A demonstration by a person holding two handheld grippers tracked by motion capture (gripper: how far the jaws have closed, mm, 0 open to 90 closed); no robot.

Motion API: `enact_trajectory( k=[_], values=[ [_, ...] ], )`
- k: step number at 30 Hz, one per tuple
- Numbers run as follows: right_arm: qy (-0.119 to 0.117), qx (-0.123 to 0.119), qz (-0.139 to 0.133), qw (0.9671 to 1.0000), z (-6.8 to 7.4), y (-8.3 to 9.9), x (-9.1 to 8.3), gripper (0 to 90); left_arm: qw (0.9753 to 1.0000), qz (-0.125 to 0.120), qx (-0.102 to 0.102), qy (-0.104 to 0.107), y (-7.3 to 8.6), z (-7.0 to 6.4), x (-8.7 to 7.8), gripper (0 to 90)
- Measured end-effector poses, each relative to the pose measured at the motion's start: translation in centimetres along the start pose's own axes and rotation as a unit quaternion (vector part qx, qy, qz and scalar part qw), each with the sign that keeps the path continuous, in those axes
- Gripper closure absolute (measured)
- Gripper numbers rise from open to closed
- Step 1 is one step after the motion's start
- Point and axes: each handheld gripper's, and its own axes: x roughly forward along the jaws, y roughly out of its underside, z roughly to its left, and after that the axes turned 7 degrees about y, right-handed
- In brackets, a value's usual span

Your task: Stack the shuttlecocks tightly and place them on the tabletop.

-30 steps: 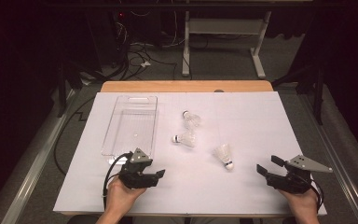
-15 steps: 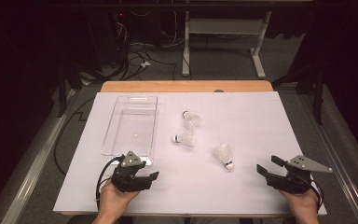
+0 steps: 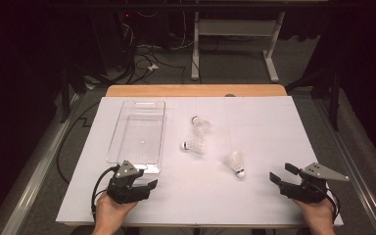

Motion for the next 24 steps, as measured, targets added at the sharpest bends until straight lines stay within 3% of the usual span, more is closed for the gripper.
enact_trajectory(
  k=[13, 24],
  values=[
    [0.001, 0.0, 0.0, 1.0, 0.0, 0.0, 0.0, 27.9, 0.9994, -0.022, -0.02, -0.017, 1.0, 1.2, -1.2, 38.2],
    [0.003, 0.001, 0.0, 1.0, 0.0, 0.0, 0.0, 27.8, 0.9981, -0.039, -0.023, -0.042, 1.9, 2.3, -2.3, 38.5]
  ],
)
